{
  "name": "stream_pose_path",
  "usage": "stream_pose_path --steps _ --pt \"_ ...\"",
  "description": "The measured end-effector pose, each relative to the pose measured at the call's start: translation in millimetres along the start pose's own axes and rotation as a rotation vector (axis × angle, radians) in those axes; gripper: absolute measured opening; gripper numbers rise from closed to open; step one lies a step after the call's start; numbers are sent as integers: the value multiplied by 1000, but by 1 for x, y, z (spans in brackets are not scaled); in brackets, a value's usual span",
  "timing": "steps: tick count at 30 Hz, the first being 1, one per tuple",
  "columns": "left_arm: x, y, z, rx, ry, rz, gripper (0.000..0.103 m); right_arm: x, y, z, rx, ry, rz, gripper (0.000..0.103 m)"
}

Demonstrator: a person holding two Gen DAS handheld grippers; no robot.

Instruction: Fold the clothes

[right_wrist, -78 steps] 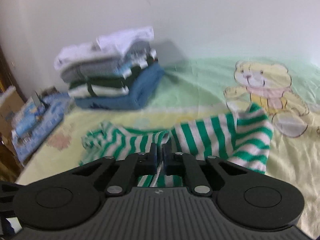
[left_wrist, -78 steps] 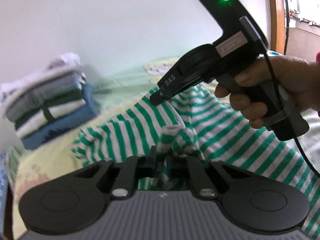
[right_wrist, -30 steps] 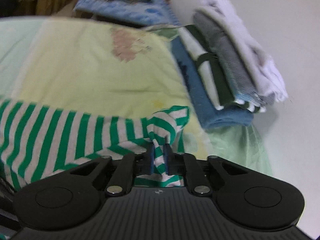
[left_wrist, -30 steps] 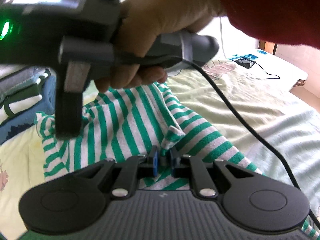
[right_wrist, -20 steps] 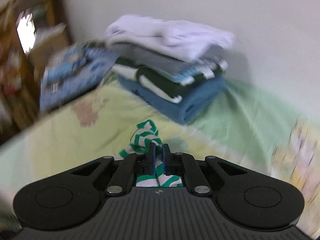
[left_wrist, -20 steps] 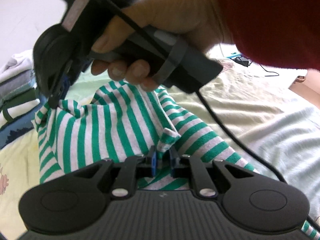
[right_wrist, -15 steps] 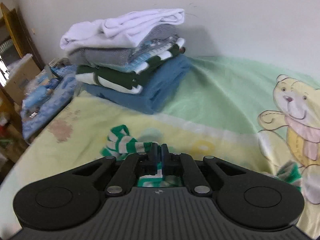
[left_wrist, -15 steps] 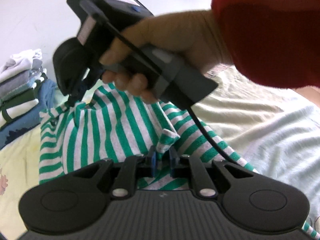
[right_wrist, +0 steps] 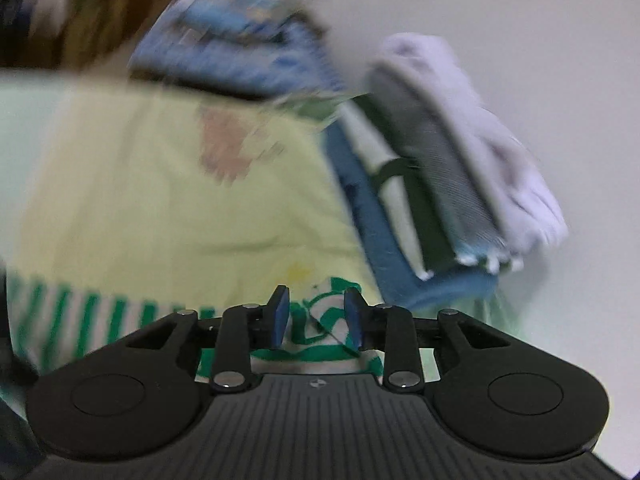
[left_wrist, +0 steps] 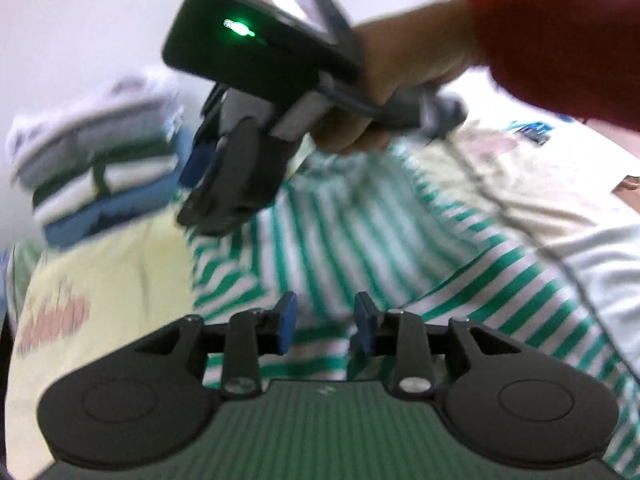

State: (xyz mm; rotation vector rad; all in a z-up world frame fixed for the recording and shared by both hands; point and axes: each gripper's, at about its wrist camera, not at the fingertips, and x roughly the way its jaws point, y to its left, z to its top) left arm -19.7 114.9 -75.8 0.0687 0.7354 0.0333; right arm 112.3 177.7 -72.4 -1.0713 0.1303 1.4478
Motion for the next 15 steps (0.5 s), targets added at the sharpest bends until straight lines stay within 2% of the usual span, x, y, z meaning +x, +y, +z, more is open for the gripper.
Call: stream_pose_path --steps 1,2,4,7,9,10,13,15 --pt "5 1 -3 -10 7 0 35 6 -2 0 3 8 -20 17" --pt "8 1 -6 -20 8 1 36 12 -3 1 5 16 -39 11" --pt "9 -1 -11 -30 -8 9 40 15 -24 -1 150 6 -45 8" --pt "10 -10 -19 -21 -30 26 43 14 -78 -19 577 -1 26 6" --pt "9 -14 -24 -11 -36 32 45 18 -110 -47 895 12 55 3" --pt "11 -16 -26 -1 -41 35 50 20 -126 -63 1056 20 68 3" --pt "10 -23 -29 34 -53 51 52 31 -136 -91 1219 63 52 3" --pt "9 -25 -29 42 -55 58 53 36 -135 -102 1265 111 -43 2"
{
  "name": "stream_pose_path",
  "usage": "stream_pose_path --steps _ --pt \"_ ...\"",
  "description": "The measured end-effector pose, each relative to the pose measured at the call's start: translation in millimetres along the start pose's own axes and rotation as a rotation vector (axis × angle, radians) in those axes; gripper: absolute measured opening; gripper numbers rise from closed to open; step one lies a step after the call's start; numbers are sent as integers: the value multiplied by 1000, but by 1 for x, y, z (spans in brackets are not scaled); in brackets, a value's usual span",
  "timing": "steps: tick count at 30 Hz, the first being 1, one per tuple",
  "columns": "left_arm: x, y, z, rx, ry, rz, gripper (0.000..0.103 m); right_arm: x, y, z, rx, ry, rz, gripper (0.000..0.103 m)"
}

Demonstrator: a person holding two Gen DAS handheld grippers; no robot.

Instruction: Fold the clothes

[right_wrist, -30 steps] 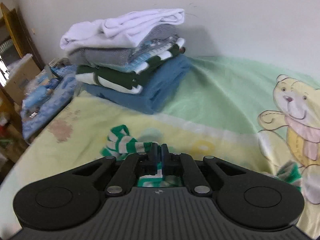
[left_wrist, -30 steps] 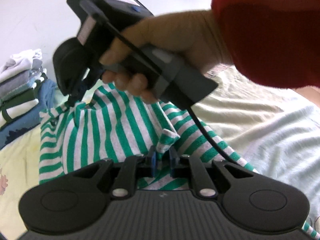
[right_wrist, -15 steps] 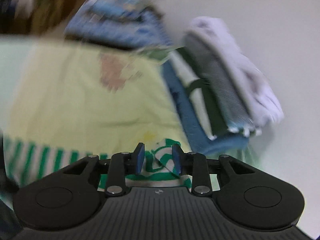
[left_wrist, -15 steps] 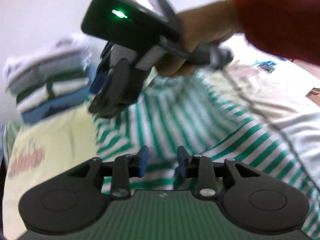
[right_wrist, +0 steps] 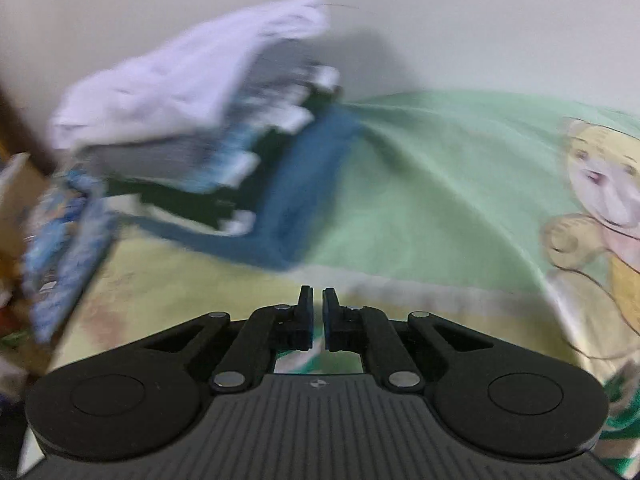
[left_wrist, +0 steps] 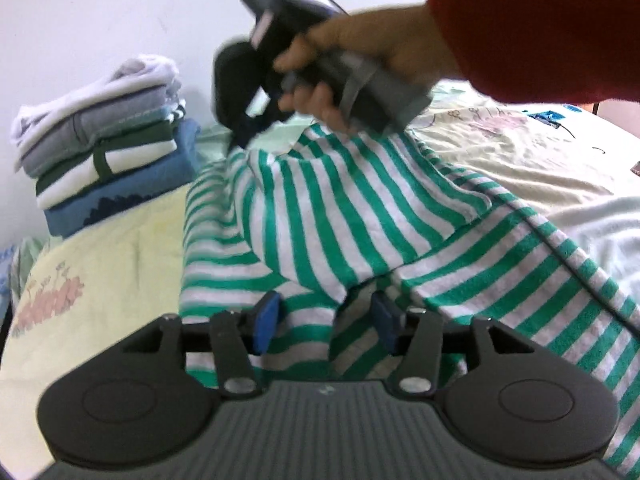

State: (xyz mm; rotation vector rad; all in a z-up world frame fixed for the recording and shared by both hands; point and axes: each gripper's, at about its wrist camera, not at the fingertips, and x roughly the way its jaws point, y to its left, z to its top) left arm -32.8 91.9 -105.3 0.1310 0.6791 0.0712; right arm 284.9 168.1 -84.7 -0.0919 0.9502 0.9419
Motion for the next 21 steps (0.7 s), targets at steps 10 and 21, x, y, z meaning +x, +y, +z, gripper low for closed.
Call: stream_pose_path --steps 10,21 --pt "0 2 -1 -22 4 -8 55 -40 115 -17 -899 -84 87 46" --pt "-2 -1 -4 -15 -1 17 59 18 91 13 -623 175 37 2"
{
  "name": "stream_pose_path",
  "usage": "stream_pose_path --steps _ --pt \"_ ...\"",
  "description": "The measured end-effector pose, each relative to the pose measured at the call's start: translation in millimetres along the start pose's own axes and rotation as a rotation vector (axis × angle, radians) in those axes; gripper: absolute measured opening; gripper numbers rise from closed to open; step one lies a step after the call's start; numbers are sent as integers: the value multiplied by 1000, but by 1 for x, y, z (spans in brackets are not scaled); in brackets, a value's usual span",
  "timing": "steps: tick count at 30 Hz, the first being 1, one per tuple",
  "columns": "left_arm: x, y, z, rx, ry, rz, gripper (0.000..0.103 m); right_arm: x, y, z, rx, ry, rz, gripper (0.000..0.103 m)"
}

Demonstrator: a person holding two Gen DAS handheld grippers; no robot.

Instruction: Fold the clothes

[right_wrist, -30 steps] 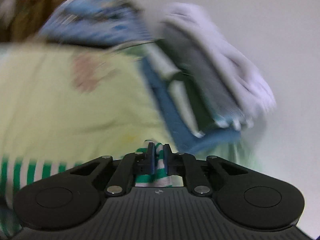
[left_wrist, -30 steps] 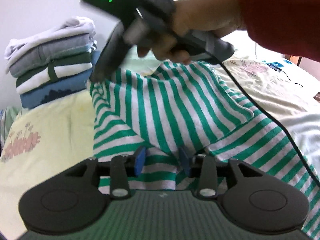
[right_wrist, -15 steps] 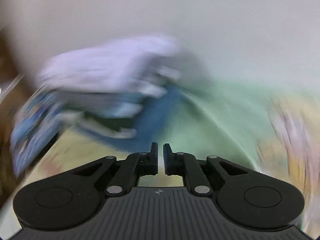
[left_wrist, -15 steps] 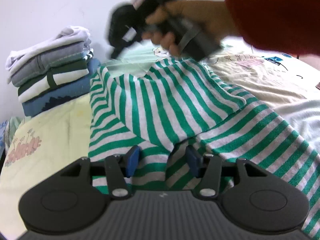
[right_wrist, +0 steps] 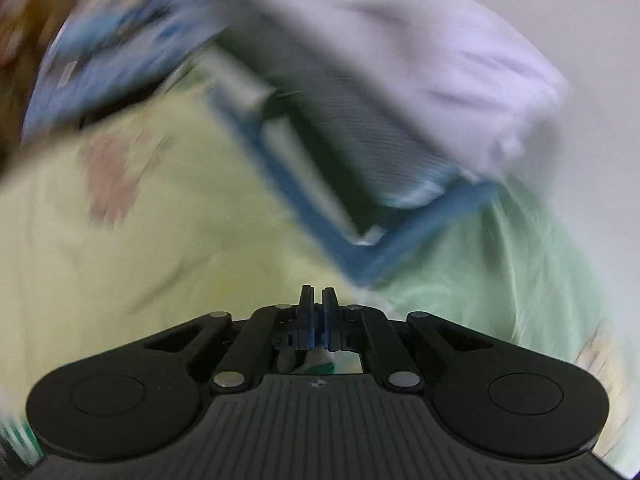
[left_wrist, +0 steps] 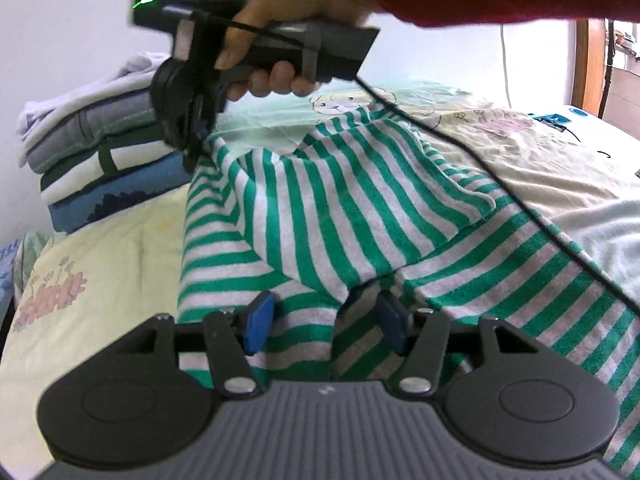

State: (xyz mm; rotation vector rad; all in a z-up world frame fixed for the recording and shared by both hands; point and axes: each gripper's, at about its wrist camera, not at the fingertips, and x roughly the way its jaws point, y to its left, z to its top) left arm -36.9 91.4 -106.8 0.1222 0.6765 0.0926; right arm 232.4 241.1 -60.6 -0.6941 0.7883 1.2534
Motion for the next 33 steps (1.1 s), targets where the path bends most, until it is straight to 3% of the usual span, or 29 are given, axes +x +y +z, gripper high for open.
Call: stream_pose_path --steps 1,3,7,9,13,16,21,22,23,24,29,33 --pt "0 0 0 2 -1 1 59 3 -9 -3 57 -13 15 2" --pt "0 0 0 4 -1 3 60 4 -11 -17 91 -60 -36 3" --pt "0 2 -1 -1 1 3 62 -44 -27 -44 211 -200 -67 29" --pt "0 2 -1 -4 2 0 63 -82 -36 -71 264 -208 -110 32" --pt "-5 6 2 2 -2 -28 63 -133 -34 -136 368 -195 -281 41" --pt "-17 20 16 2 -42 -101 72 -144 -38 -182 500 -181 -264 40" --pt "-10 53 60 30 -120 -187 83 -123 -31 -200 568 -251 -240 40" --pt "0 56 66 49 -116 -191 83 -119 -31 -200 587 -265 -225 37" --pt "11 60 73 69 -113 -194 82 -116 -31 -201 606 -279 -210 17" --pt "21 63 76 82 -104 -197 82 -119 -28 -200 597 -298 -217 7" --pt "72 71 75 105 -21 -210 83 -149 -13 -198 537 -408 -253 7" --pt "91 80 64 90 17 -204 88 -139 -9 -200 503 -376 -314 7"
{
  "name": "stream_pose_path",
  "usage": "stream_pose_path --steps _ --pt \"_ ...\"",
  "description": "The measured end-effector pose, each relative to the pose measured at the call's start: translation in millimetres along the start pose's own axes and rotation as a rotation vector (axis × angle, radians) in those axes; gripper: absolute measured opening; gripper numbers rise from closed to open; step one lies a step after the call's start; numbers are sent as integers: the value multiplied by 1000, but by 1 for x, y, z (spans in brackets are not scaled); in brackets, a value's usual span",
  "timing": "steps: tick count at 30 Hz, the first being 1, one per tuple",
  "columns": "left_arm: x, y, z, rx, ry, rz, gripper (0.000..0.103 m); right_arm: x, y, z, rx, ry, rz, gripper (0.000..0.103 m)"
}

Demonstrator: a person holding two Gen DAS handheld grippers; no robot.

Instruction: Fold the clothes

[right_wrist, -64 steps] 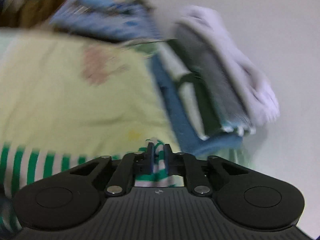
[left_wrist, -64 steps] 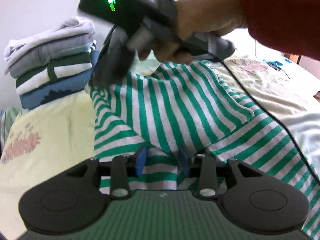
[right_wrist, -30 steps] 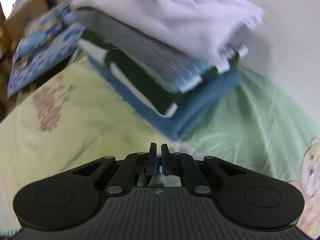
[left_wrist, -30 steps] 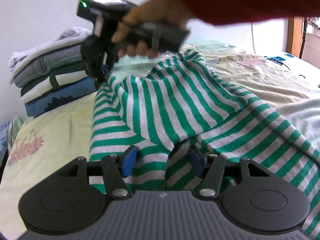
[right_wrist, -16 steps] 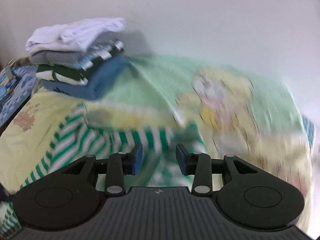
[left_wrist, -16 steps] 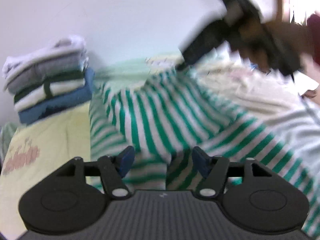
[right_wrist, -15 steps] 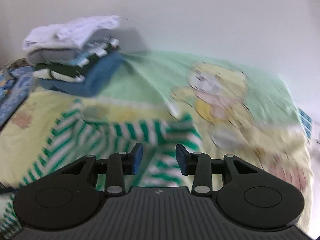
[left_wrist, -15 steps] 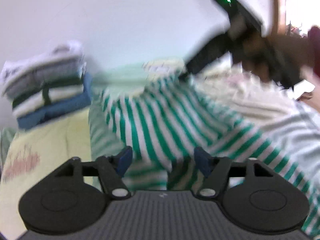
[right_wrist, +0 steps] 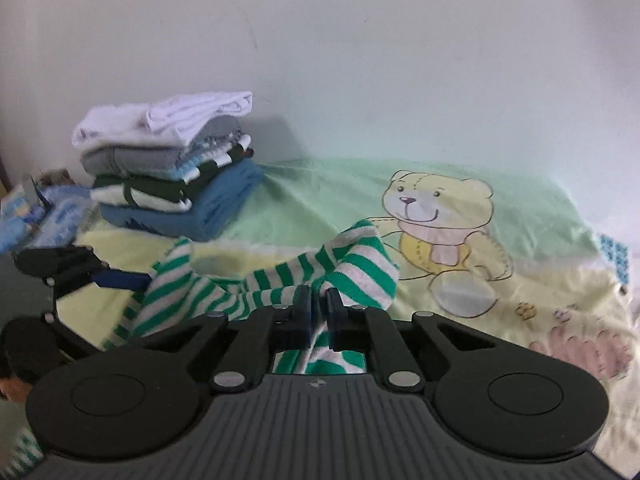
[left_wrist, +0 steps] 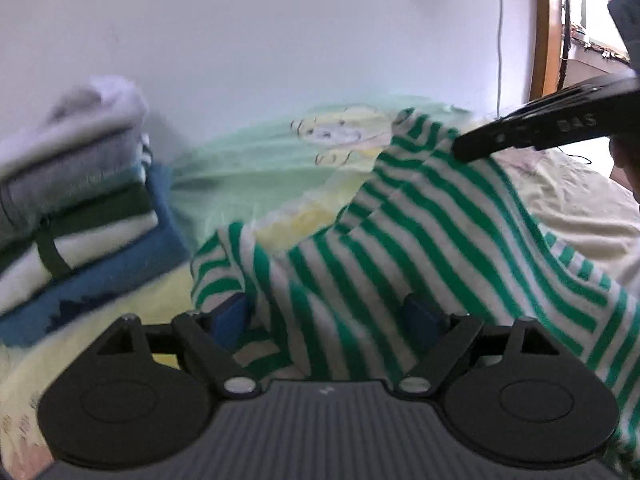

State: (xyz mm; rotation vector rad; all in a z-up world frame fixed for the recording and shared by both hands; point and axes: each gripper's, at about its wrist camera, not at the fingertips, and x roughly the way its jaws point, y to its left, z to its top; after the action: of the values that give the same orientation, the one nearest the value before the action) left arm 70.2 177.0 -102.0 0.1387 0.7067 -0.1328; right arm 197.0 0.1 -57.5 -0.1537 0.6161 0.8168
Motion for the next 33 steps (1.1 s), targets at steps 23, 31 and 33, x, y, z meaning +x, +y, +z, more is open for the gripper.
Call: stream_pose_path --steps 23,31,33 --pt "44 61 36 -65 65 89 33 5 4 -7 -74 -58 29 6" --pt "32 65 22 -13 77 191 29 23 12 7 -65 -114 3 5" --pt "37 71 23 -8 95 240 31 45 16 0 -88 -75 -35 5"
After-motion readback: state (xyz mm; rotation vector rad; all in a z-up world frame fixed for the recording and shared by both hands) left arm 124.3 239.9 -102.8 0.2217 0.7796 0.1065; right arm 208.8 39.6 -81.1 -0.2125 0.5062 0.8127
